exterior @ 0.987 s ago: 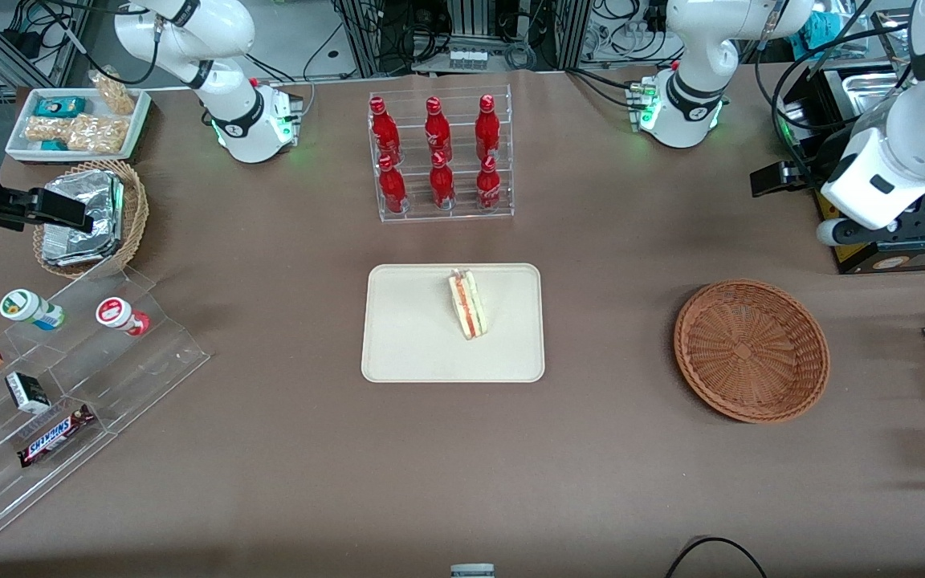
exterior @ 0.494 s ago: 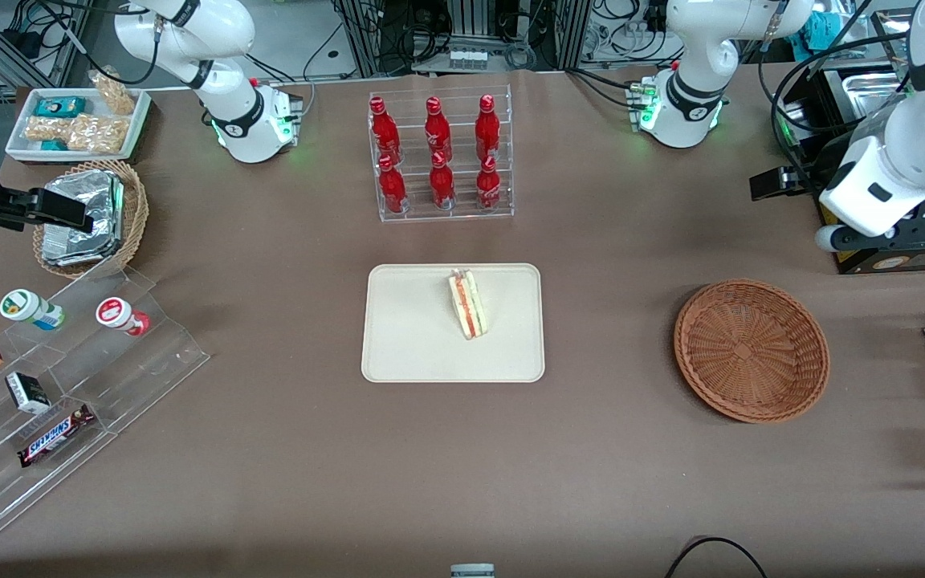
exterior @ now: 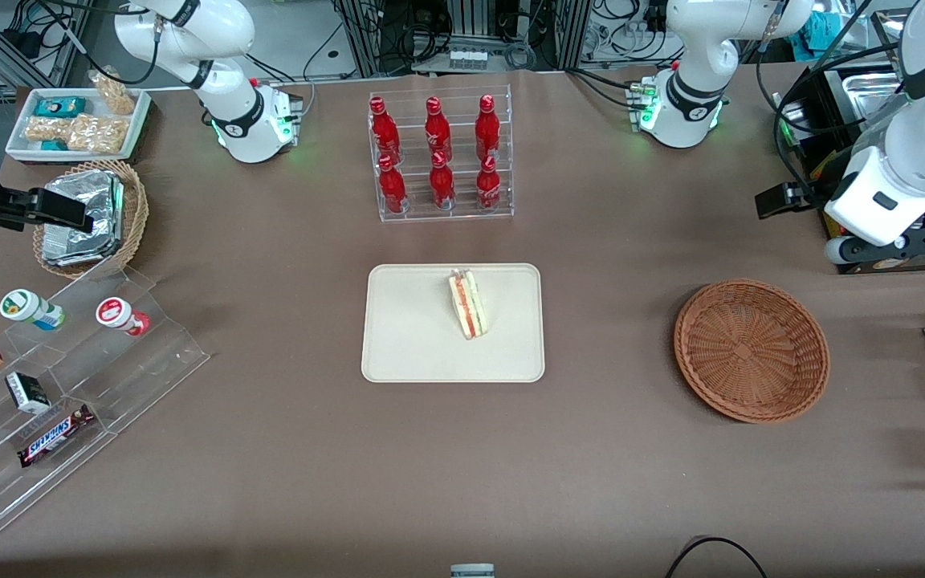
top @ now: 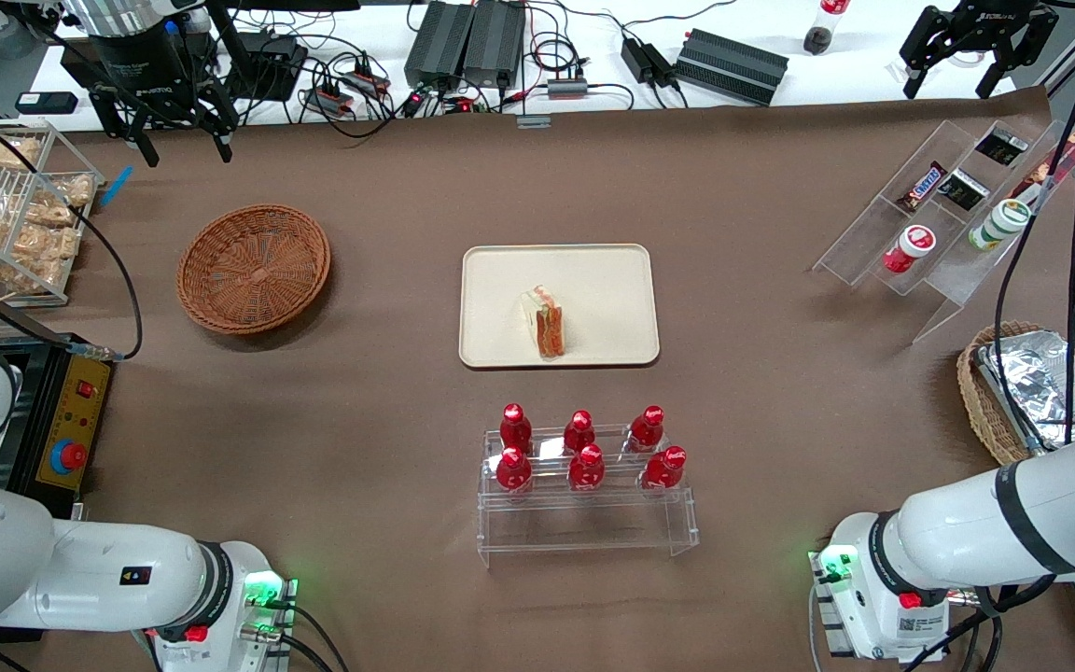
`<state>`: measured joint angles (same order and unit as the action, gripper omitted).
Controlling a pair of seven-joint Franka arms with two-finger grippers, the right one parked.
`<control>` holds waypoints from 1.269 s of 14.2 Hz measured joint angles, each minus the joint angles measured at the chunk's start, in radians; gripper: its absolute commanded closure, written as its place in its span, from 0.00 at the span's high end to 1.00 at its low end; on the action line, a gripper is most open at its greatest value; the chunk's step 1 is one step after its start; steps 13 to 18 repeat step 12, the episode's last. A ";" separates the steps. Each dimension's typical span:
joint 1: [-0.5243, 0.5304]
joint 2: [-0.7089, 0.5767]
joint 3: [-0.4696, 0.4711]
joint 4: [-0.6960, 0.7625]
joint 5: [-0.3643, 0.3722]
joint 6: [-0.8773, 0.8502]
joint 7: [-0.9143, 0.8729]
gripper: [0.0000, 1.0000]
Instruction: Place sandwich from basket to tray
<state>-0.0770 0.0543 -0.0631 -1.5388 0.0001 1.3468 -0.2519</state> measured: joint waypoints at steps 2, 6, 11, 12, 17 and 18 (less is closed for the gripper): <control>0.000 -0.013 0.000 -0.028 0.025 0.041 0.000 1.00; 0.000 -0.015 0.000 -0.035 0.049 0.057 -0.002 1.00; 0.000 -0.014 -0.001 -0.035 0.049 0.073 -0.037 1.00; 0.000 -0.013 -0.001 -0.035 0.049 0.073 -0.037 1.00; 0.000 -0.013 -0.001 -0.035 0.049 0.073 -0.037 1.00; 0.000 -0.013 -0.001 -0.035 0.049 0.073 -0.037 1.00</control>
